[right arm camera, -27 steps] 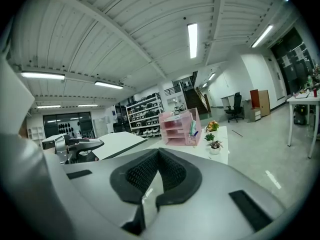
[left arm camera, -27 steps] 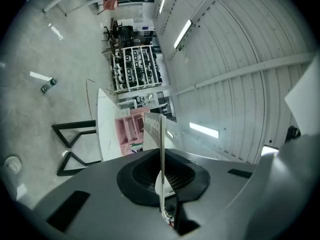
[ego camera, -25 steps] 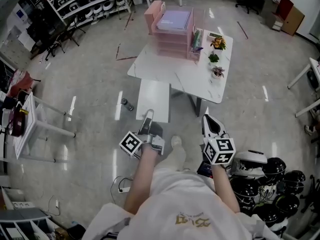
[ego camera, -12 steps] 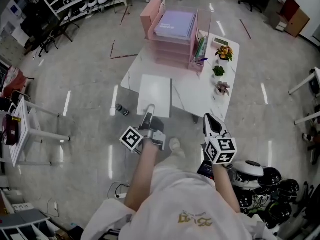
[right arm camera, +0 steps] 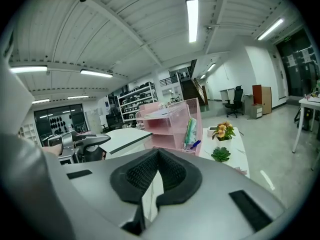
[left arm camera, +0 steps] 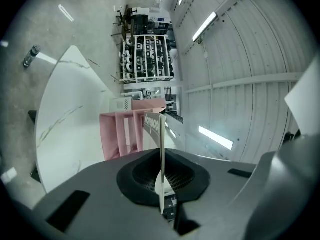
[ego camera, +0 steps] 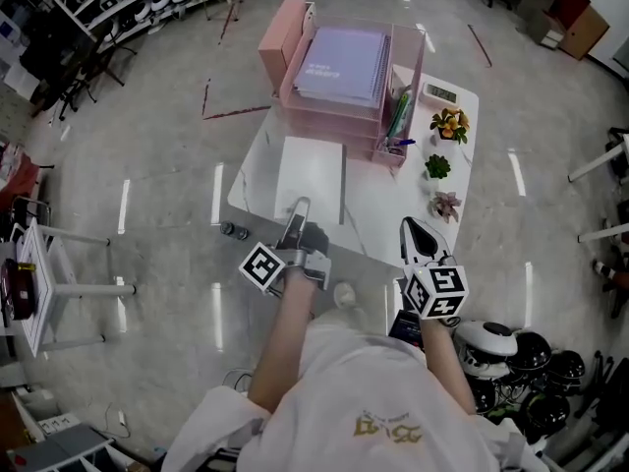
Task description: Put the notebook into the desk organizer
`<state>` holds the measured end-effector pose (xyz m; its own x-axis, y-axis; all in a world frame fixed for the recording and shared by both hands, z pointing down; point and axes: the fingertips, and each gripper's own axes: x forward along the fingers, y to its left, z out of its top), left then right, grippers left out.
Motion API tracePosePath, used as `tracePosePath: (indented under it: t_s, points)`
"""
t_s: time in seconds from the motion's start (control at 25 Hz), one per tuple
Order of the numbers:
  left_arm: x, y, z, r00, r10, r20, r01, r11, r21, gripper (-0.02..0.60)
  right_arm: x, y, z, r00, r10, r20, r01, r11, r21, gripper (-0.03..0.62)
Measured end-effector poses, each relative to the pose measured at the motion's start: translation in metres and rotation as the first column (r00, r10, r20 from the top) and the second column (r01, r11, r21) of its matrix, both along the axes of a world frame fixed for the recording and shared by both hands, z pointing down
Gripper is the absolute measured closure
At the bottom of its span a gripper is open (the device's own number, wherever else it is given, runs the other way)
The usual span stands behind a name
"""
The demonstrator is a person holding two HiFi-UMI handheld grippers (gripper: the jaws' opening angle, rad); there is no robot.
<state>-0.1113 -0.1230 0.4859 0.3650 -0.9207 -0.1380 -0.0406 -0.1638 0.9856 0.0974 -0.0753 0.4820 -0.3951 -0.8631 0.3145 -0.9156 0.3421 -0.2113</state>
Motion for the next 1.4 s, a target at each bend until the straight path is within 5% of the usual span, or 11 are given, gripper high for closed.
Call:
tracePosePath:
  t_s: [0.36, 1.4]
  points:
    - [-0.005, -0.051, 0.001, 0.999, 0.033, -0.042, -0.034, 0.999, -0.003, 0.557, -0.022, -0.059, 0.000, 1.000, -0.022, -0.012, 0.022, 1.000, 0.001, 0.585]
    - [0.013, -0.094, 0.027, 0.995, 0.087, -0.049, -0.089, 0.995, -0.035, 0.557, -0.013, -0.101, 0.019, 0.999, -0.037, -0.023, 0.036, 0.999, -0.028, 0.585]
